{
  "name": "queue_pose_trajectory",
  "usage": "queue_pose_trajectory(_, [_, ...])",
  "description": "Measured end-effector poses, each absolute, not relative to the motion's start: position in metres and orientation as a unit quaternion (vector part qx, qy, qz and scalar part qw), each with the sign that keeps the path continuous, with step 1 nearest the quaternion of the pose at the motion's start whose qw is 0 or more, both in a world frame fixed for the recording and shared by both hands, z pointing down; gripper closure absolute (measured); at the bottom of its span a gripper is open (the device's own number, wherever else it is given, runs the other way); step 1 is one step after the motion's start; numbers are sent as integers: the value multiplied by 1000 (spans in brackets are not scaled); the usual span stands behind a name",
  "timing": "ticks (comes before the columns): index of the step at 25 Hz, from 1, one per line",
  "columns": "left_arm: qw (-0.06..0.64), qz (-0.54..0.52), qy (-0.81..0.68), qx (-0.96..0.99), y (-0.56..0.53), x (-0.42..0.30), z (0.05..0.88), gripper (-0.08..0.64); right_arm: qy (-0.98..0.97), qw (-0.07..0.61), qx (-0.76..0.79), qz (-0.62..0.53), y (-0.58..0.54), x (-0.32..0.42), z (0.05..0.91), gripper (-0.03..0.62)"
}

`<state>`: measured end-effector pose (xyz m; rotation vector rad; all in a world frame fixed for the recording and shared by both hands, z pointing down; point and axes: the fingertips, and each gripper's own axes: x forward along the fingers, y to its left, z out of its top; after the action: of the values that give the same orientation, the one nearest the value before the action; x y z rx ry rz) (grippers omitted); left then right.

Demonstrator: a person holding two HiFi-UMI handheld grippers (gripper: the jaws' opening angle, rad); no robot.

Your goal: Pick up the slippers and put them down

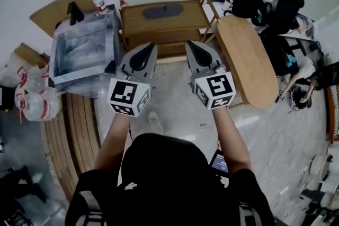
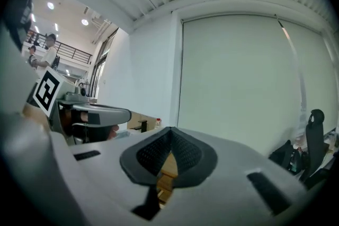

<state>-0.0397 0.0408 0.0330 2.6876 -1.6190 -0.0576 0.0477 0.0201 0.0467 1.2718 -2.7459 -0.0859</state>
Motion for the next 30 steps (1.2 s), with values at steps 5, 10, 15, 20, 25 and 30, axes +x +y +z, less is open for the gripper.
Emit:
queue_pose_trajectory(5, [14,-15,-502,865,0,-69,45,554,-902,78,424,-10,-26,21,67,609])
queue_pose_trajectory(10, [28,-11,-501,865,-26,-89,59,555,-900,100,424,-12,-52,4,80,609])
queue_pose_trajectory(15, [38,-7,-503,864,-59,-99,71,554,-898,118,424,-13,-83,-3,95,609])
queue_pose_trajectory(20, [47,7,-508,860,-98,-101,89,555,-898,117,424,5,-124,-1,113,609])
queue_pose_trajectory(25, [56,22,-513,857,-152,-101,105,554,-903,117,414,23,-181,-4,131,609])
queue_pose_trajectory(30, [75,35,-522,849,-211,-102,125,555,-910,130,392,42,-245,-10,154,609])
